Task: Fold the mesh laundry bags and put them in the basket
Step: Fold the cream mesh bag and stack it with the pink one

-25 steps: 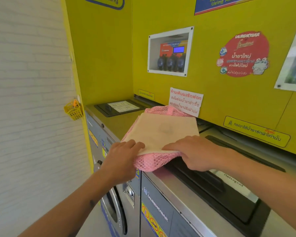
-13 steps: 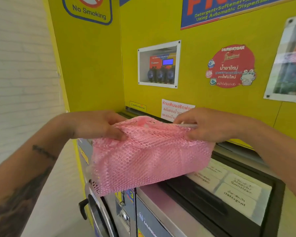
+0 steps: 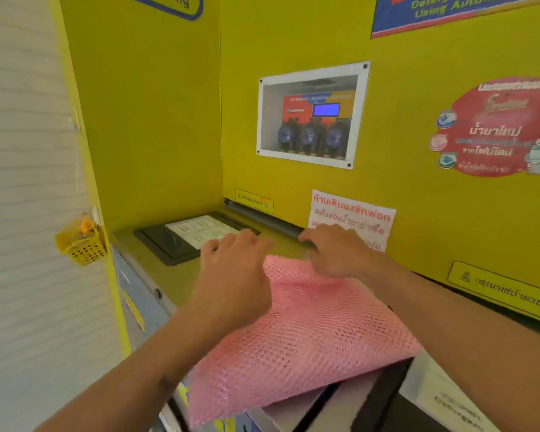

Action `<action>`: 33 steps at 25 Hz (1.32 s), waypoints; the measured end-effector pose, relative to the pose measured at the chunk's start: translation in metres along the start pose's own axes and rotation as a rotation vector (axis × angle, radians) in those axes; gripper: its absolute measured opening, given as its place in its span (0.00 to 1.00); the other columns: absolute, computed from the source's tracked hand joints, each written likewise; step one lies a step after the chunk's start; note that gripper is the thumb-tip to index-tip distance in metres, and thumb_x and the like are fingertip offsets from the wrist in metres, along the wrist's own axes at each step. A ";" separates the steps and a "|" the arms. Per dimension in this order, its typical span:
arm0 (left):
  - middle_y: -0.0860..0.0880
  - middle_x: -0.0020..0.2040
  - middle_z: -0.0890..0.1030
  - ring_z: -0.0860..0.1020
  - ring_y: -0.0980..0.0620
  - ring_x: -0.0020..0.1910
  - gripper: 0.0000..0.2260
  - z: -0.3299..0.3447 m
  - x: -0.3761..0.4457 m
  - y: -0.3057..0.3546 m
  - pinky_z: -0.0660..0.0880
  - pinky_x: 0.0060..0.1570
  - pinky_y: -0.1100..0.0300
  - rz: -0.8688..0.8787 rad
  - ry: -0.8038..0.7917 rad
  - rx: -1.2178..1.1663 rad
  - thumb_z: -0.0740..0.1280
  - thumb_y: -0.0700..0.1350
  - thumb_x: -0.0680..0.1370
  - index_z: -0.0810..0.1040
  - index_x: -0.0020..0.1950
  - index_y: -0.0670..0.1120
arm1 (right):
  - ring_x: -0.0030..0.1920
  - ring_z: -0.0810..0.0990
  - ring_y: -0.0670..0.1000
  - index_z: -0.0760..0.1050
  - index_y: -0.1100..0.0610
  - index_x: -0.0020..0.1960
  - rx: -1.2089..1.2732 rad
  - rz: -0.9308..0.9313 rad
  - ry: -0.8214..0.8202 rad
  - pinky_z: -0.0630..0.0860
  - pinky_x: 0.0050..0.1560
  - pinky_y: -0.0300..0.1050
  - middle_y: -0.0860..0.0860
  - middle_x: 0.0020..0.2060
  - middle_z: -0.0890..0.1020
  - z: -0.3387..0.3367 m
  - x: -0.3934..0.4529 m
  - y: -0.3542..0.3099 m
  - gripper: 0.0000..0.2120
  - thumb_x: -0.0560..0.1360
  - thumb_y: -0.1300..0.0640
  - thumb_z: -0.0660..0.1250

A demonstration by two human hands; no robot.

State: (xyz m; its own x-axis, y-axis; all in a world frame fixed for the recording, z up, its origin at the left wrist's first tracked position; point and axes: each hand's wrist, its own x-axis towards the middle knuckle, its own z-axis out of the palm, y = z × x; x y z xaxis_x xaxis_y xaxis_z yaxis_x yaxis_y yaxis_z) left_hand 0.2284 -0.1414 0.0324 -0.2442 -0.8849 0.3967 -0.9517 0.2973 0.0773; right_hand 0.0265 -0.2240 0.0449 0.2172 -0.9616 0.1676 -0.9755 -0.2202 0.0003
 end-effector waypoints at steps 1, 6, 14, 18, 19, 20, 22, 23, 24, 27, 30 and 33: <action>0.49 0.75 0.62 0.60 0.46 0.74 0.26 0.011 -0.014 0.004 0.54 0.73 0.39 0.001 -0.116 -0.096 0.57 0.58 0.77 0.59 0.75 0.59 | 0.69 0.70 0.58 0.67 0.45 0.72 0.056 -0.049 0.016 0.67 0.67 0.61 0.52 0.70 0.72 0.008 0.002 -0.004 0.23 0.78 0.53 0.56; 0.52 0.80 0.38 0.36 0.48 0.78 0.35 0.052 -0.027 -0.026 0.35 0.73 0.36 0.122 -0.553 -0.099 0.45 0.73 0.73 0.39 0.77 0.64 | 0.75 0.62 0.50 0.56 0.42 0.78 0.160 -0.125 -0.395 0.57 0.75 0.49 0.46 0.77 0.63 0.043 -0.003 -0.004 0.26 0.81 0.41 0.53; 0.55 0.70 0.72 0.68 0.53 0.71 0.22 0.032 0.033 -0.103 0.61 0.71 0.40 0.291 -0.131 -0.235 0.67 0.48 0.75 0.73 0.68 0.58 | 0.64 0.75 0.53 0.69 0.54 0.71 -0.002 0.182 -0.407 0.74 0.60 0.49 0.51 0.69 0.73 0.006 -0.005 0.024 0.26 0.77 0.44 0.62; 0.50 0.64 0.75 0.72 0.48 0.65 0.20 0.037 -0.009 -0.096 0.68 0.66 0.45 -0.051 0.200 -0.513 0.62 0.57 0.72 0.77 0.63 0.55 | 0.68 0.71 0.56 0.55 0.46 0.78 0.383 0.299 -0.291 0.73 0.63 0.52 0.51 0.74 0.67 0.015 -0.016 0.014 0.35 0.75 0.36 0.58; 0.48 0.67 0.72 0.69 0.47 0.68 0.24 0.042 -0.017 -0.091 0.66 0.67 0.46 -0.196 0.140 -0.546 0.60 0.61 0.71 0.75 0.64 0.56 | 0.68 0.71 0.56 0.53 0.45 0.78 0.455 0.302 -0.309 0.73 0.62 0.53 0.50 0.74 0.66 0.016 -0.019 0.005 0.36 0.74 0.35 0.59; 0.46 0.70 0.67 0.65 0.44 0.71 0.28 0.045 -0.023 -0.085 0.63 0.70 0.45 -0.334 0.025 -0.592 0.59 0.64 0.69 0.73 0.67 0.57 | 0.69 0.70 0.56 0.52 0.45 0.78 0.479 0.294 -0.327 0.72 0.61 0.51 0.50 0.75 0.66 0.016 -0.023 -0.004 0.37 0.74 0.36 0.61; 0.44 0.74 0.58 0.60 0.39 0.74 0.34 0.046 -0.032 -0.069 0.61 0.72 0.41 -0.479 -0.204 -0.658 0.61 0.67 0.68 0.65 0.73 0.60 | 0.64 0.73 0.55 0.53 0.50 0.78 0.468 0.247 -0.312 0.70 0.56 0.47 0.53 0.72 0.69 0.016 -0.034 -0.023 0.36 0.76 0.44 0.65; 0.43 0.75 0.57 0.59 0.37 0.74 0.34 0.045 -0.038 -0.061 0.61 0.72 0.41 -0.492 -0.251 -0.652 0.63 0.65 0.69 0.61 0.74 0.60 | 0.59 0.74 0.53 0.53 0.52 0.77 0.453 0.223 -0.295 0.71 0.54 0.46 0.54 0.68 0.72 0.016 -0.041 -0.031 0.36 0.75 0.49 0.67; 0.42 0.74 0.56 0.59 0.36 0.73 0.34 0.044 -0.044 -0.052 0.62 0.71 0.41 -0.497 -0.250 -0.636 0.66 0.61 0.71 0.60 0.75 0.61 | 0.55 0.73 0.52 0.52 0.53 0.78 0.445 0.218 -0.296 0.72 0.52 0.45 0.54 0.64 0.74 0.017 -0.047 -0.036 0.38 0.74 0.51 0.69; 0.42 0.74 0.58 0.66 0.37 0.69 0.34 0.039 -0.069 -0.038 0.68 0.67 0.46 -0.553 -0.161 -0.649 0.69 0.51 0.72 0.60 0.75 0.60 | 0.51 0.74 0.50 0.45 0.52 0.79 0.510 0.199 -0.304 0.73 0.43 0.43 0.53 0.58 0.74 0.019 -0.070 -0.047 0.46 0.71 0.57 0.72; 0.43 0.73 0.61 0.77 0.52 0.46 0.33 0.027 -0.105 -0.022 0.78 0.38 0.67 -0.598 -0.067 -0.836 0.72 0.43 0.71 0.65 0.73 0.58 | 0.46 0.80 0.53 0.40 0.43 0.77 0.627 0.137 -0.252 0.76 0.36 0.45 0.55 0.52 0.77 0.021 -0.098 -0.054 0.48 0.71 0.61 0.69; 0.46 0.69 0.66 0.75 0.56 0.45 0.31 0.029 -0.141 -0.007 0.71 0.32 0.69 -0.597 0.018 -0.911 0.74 0.41 0.70 0.70 0.70 0.60 | 0.43 0.80 0.52 0.46 0.38 0.77 0.690 0.026 -0.221 0.76 0.31 0.43 0.60 0.64 0.72 0.024 -0.125 -0.060 0.45 0.71 0.65 0.64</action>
State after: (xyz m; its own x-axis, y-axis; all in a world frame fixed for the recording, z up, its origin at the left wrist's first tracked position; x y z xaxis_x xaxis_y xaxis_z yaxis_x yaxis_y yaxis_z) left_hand 0.2640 -0.0291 -0.0510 0.2215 -0.9717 0.0825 -0.4186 -0.0183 0.9080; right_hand 0.0591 -0.0944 0.0003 0.2676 -0.9625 -0.0437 -0.7510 -0.1799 -0.6353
